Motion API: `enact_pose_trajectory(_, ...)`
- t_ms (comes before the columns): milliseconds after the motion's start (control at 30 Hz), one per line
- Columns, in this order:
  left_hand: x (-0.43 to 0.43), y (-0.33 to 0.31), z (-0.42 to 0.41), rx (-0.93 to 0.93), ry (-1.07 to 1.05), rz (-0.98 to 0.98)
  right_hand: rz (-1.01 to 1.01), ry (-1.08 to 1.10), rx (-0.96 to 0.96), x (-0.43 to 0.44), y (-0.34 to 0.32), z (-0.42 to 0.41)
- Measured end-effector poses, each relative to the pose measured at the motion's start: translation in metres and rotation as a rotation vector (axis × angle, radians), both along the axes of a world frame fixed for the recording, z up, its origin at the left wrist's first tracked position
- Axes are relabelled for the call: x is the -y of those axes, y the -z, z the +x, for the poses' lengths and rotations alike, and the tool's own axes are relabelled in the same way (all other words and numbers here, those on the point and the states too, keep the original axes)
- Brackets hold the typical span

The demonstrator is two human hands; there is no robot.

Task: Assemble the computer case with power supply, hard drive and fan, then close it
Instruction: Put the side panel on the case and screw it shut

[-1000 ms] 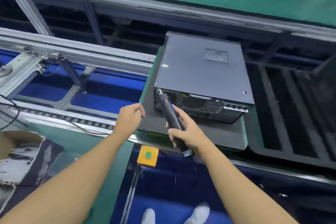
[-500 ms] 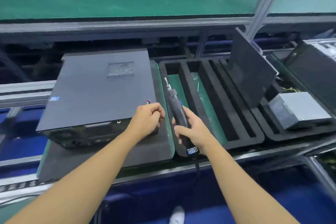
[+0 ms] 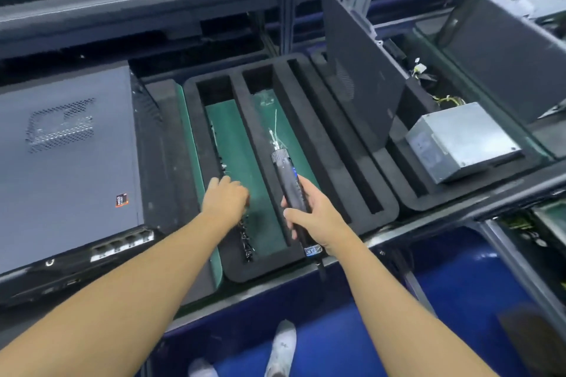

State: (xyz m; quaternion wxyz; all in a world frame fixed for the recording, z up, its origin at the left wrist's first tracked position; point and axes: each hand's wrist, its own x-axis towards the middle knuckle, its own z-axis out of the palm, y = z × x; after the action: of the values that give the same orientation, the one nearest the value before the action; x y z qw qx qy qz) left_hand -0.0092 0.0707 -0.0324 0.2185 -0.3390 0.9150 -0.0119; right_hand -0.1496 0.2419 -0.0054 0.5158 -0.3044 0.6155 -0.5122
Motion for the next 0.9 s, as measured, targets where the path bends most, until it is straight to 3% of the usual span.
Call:
enact_pose_trajectory(100,0.007,0.021,-0.013,0.19,0.05,-0.083,0.009,0.003,0.032,0.004,0.016,-0.005)
enact_pose_trajectory(233,0.003,0.043,-0.028,0.306,0.101,-0.13,0.009,0.008,0.062,0.008,0.029,-0.012)
enact_pose_trajectory(700,0.0,0.048,-0.038,0.168,-0.081,0.01,-0.023,-0.024,0.083,0.018,0.028,-0.019)
enact_pose_trajectory(800,0.009,0.027,-0.036,-0.187,-0.437,0.234,-0.034,-0.034,0.066,0.017,0.016,-0.018)
enact_pose_trajectory(900,0.012,0.001,-0.029,-0.858,-0.854,0.594,-0.057,-0.053,0.052,0.016,0.001,-0.015)
